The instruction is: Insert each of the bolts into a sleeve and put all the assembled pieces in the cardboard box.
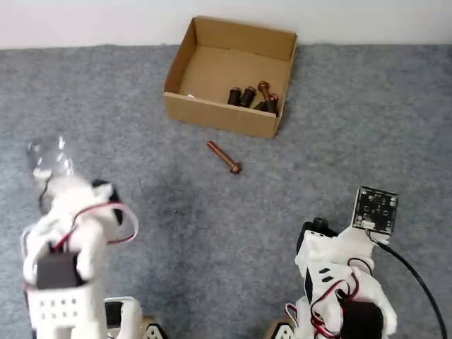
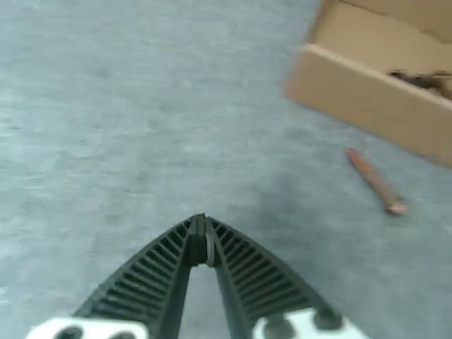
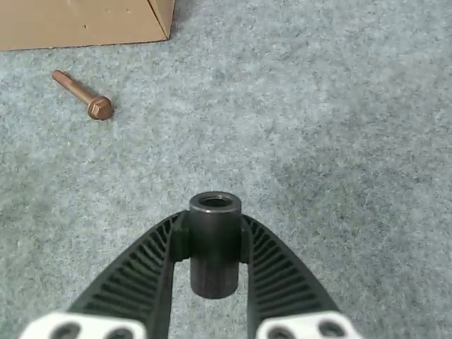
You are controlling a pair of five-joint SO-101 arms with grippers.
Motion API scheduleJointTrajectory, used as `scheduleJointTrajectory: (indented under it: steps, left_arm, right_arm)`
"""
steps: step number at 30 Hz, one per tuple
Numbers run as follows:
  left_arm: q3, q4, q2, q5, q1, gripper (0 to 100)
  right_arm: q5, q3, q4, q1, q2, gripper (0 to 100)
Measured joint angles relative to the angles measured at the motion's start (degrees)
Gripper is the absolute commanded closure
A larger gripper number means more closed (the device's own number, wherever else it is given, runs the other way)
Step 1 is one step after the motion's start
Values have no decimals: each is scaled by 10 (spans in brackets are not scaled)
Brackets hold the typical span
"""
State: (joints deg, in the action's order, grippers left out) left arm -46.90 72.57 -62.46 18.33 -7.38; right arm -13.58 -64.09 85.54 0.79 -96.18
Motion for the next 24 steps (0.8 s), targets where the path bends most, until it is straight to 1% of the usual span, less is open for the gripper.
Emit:
scheduleJointTrajectory:
  steps: [3,6,10,13,14,20,22,24]
  left_arm:
    - [71,0,101,37,67,994]
    - [133,0,205,55,120,994]
    - [217,0,336,65,156,994]
    - [283,0,427,62,163,994]
    - [305,0,458,52,164,994]
    - [424,11,630,-76,164,994]
    - [469,31,674,-139,168,994]
    - [514,49,712,-225,174,993]
  right_arm:
    - [0,-4,0,0,0,991]
    - [0,-14,0,-1,4,991]
    - [0,-14,0,0,-5,991]
    - [0,-14,0,0,-5,991]
    - [0,-14,0,0,-5,991]
    - [0,-14,0,0,-5,991]
    - [0,-14,0,0,-5,991]
    - [0,-14,0,0,-5,991]
